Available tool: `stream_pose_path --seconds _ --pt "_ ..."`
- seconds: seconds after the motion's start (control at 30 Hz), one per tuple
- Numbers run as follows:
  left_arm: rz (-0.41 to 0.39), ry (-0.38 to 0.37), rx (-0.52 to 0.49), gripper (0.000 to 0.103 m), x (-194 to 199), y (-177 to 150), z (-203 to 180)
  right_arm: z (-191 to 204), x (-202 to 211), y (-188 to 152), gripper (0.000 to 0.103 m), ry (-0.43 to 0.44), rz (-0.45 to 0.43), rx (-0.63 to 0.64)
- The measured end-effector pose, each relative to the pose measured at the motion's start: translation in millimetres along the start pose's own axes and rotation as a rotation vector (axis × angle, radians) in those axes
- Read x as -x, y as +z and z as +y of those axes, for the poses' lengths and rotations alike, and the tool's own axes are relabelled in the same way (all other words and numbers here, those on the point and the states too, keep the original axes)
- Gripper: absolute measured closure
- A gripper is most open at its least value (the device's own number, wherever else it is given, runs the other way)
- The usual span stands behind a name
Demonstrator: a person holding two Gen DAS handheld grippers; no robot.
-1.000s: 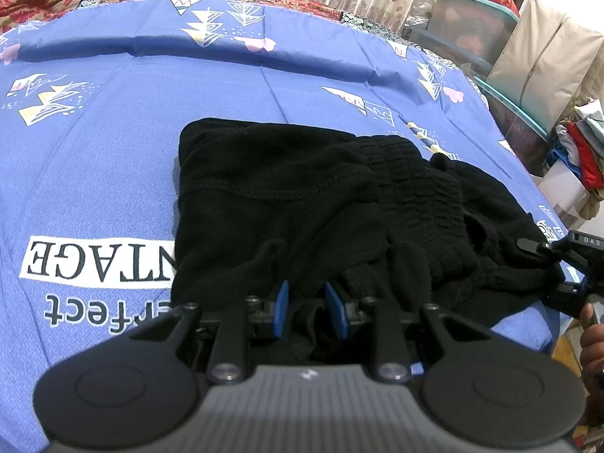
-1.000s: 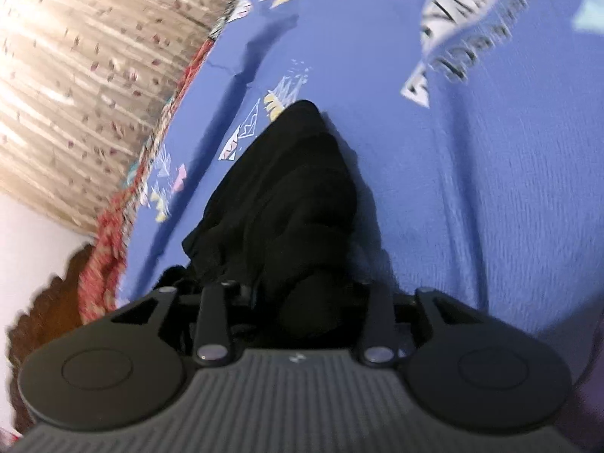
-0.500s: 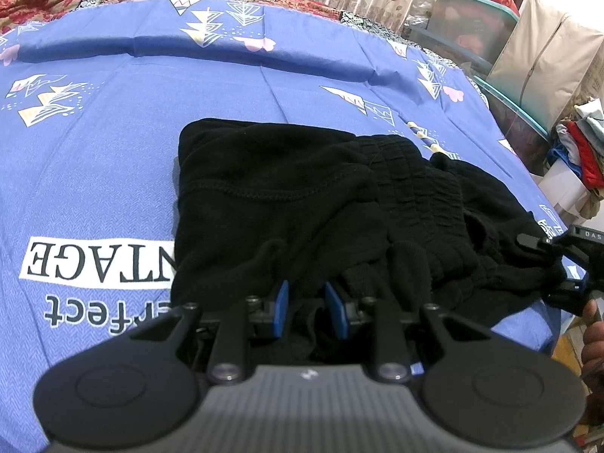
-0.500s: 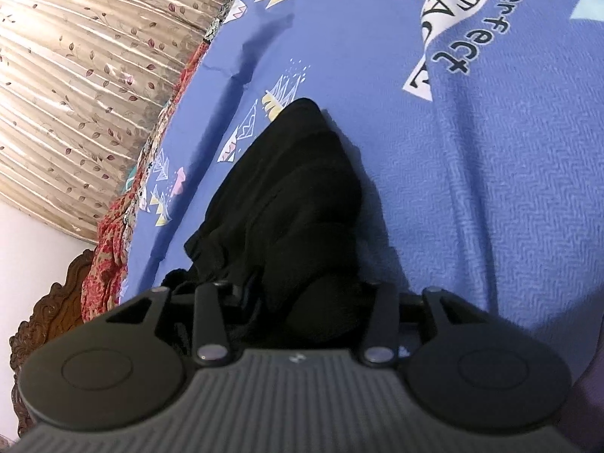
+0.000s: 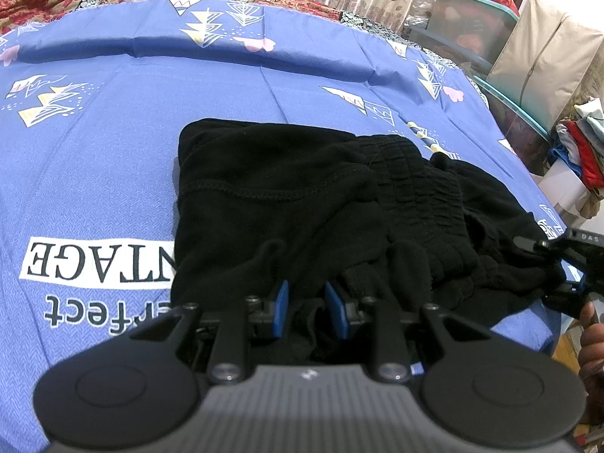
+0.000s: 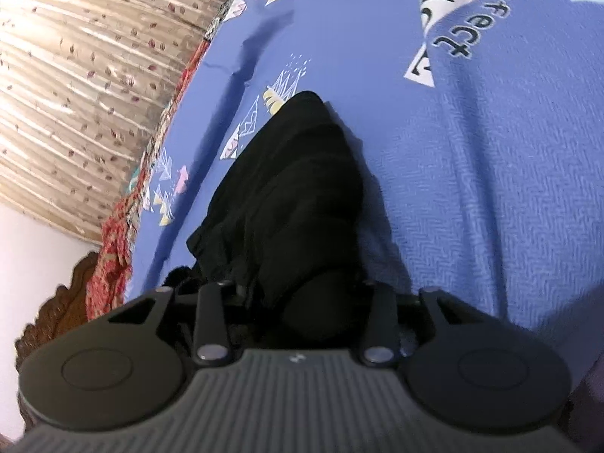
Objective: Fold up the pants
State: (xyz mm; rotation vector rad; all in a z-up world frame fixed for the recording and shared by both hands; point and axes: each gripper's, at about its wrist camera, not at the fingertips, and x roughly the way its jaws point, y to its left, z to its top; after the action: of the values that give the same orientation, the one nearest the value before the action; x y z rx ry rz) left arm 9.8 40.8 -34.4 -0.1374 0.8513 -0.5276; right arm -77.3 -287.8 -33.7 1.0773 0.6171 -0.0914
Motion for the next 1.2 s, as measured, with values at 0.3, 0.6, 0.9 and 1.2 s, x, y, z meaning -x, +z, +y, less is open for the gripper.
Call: stream_pose_path --seconds 0.3,0.6,0.9,1.2 --pt "0.0 -0.001 0.001 0.078 0.1 -0.2 0.0 14.2 3.4 -0.8 0.078 -0.028 -0.026 0.082" --pt "-0.001 -0.004 0.003 0.078 0.1 0.1 0.7 38.5 7.0 -0.4 0.079 -0.007 -0.065 0.163" --pt "-0.003 -0.008 0.006 0.078 1.5 -0.3 2.1 52.0 5.0 0.3 0.079 0.011 -0.065 0.206" --pt "-0.003 -0.009 0.006 0.078 1.7 -0.3 2.5 55.9 5.0 2.7 0.079 0.02 -0.061 0.234"
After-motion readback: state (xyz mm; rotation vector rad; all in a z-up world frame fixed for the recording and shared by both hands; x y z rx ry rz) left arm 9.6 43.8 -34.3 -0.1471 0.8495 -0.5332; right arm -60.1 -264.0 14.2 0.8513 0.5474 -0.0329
